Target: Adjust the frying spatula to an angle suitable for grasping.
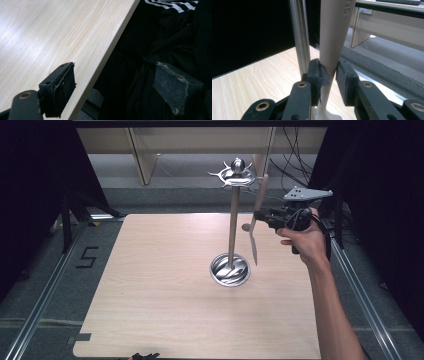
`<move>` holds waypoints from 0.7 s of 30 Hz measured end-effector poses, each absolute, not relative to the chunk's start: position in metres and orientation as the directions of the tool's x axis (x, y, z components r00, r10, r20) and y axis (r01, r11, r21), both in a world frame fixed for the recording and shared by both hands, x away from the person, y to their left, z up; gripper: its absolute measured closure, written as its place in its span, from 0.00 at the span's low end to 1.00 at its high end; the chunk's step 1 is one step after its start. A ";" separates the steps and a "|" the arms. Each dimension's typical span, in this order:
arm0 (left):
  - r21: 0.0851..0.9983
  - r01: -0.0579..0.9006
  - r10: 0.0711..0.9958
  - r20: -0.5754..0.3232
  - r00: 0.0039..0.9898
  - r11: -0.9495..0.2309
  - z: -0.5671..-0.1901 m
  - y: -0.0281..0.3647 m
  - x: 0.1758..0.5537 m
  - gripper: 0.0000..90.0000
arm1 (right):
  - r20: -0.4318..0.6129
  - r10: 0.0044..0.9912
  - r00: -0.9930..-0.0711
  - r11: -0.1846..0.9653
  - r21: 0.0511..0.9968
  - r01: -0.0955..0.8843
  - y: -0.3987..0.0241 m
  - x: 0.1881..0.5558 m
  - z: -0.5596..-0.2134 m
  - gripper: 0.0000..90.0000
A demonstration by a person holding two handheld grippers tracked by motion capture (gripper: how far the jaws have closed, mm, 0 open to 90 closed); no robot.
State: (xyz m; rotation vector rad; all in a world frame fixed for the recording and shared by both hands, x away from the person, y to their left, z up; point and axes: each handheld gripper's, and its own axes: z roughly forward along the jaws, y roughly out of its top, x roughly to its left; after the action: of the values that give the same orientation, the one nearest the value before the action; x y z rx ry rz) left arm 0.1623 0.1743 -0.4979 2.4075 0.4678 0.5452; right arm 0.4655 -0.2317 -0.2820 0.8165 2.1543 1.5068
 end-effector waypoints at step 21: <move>0.635 0.196 0.457 0.276 0.845 -0.747 -0.498 0.174 0.161 0.19 | 0.011 0.677 -0.736 0.275 0.924 0.267 -0.243 0.451 -0.288 0.51</move>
State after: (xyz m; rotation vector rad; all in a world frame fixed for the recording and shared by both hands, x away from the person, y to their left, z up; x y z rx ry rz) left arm 0.1615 0.1737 -0.4982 2.4074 0.4749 0.5615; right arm 0.4509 -0.2434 -0.2880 0.8538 2.1653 1.4525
